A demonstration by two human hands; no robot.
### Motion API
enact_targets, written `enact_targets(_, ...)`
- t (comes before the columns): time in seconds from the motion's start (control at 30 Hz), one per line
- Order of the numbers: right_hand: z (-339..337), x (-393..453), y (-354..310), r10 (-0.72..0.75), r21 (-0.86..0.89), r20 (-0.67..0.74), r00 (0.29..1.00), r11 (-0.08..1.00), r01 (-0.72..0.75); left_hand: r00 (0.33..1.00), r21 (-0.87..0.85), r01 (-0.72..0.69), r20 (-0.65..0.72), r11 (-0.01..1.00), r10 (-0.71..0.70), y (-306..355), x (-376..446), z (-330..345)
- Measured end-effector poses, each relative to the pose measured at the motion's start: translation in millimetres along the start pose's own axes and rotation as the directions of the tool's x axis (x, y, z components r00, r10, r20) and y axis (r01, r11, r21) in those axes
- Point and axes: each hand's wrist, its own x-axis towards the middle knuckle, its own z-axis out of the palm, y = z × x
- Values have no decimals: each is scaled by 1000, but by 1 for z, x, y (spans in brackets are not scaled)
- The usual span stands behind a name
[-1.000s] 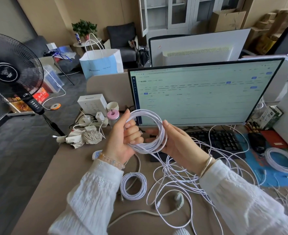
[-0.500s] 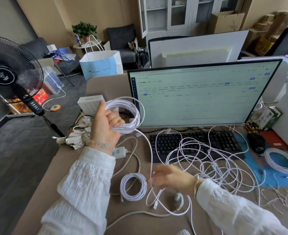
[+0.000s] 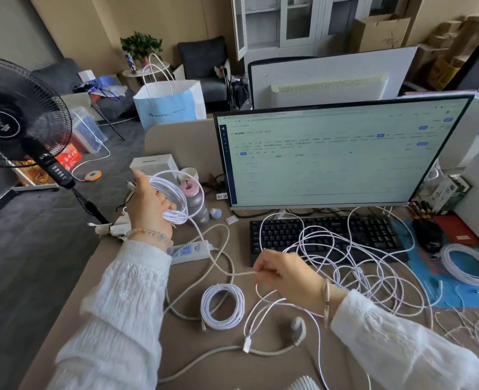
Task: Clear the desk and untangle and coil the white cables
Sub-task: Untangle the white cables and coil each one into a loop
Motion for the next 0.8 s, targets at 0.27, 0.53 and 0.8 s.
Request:
enact_targets(0.27,-66,16,-56,-338,-80,-476,812,936,343,946,315,45,292,948,-142,-17,-29,-2)
enact_targets(0.53,-66,34,-76,-206,68,-640,740,944,322,851,127,236,452,964,-268,-34,-73,20)
enact_targets(0.8,-48,27,-58,-15,211,-619,785,960,185,891,-19,262,388,965,-235,-27,-73,18)
